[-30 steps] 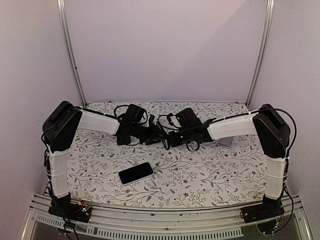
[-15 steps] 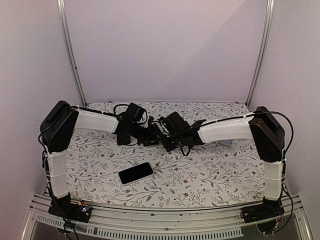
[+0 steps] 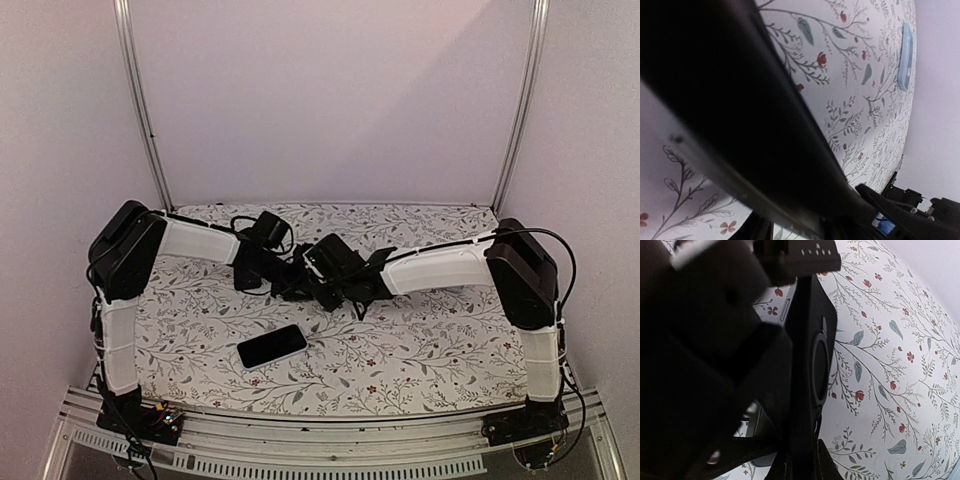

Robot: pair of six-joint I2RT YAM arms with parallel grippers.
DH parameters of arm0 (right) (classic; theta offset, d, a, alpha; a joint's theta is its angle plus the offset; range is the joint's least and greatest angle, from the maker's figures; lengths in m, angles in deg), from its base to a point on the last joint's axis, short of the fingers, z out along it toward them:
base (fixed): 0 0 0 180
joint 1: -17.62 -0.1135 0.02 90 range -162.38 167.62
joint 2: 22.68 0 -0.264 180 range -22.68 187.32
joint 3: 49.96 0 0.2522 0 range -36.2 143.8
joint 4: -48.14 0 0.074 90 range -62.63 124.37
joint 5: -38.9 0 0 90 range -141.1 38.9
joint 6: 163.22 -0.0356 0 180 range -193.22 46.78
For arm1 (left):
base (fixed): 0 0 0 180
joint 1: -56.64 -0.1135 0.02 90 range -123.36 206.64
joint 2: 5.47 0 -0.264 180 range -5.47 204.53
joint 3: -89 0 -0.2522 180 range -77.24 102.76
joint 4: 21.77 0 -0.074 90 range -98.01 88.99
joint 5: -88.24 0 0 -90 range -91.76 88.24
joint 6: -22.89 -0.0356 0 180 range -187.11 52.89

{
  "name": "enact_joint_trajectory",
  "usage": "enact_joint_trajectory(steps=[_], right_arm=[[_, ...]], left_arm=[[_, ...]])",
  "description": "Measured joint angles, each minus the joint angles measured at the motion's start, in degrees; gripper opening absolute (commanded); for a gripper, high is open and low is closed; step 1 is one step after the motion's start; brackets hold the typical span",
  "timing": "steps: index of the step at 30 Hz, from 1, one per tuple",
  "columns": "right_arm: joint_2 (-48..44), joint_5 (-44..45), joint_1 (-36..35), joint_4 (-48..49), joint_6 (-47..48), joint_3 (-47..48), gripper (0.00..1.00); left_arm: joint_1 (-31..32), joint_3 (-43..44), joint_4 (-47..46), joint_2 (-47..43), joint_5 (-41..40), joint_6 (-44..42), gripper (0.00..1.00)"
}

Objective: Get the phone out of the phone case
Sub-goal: Remove the phone case from the phone.

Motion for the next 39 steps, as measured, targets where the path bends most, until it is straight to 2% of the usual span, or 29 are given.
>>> enact_joint_trajectory(steps=[9, 14, 21, 33, 39], right_arm=[[0.6, -6.0, 1.2, 3.4, -3.8, 0.3, 0.00], [0.2, -9.5, 2.9, 3.6, -7.4, 0.2, 0.00], [-1.1, -13.1, 5.4, 5.7, -12.0, -2.2, 0.00], [-7.7, -19.4, 14.5, 12.1, -17.5, -10.3, 0.00], [-11.5, -26.1, 19.3, 15.9, -21.3, -14.9, 0.00]], left_arm=[[0.0, -0.3, -2.2, 2.7, -2.1, -0.2, 0.31], [-0.3, -0.5, -3.1, 2.6, -2.4, 1.6, 0.21], [-0.3, -0.4, -3.5, 1.1, -4.2, 1.4, 0.01], [0.0, -5.1, -0.6, -4.4, -8.2, -3.0, 0.00], [0.0, -6.1, -0.3, -6.0, -9.0, -4.2, 0.00]])
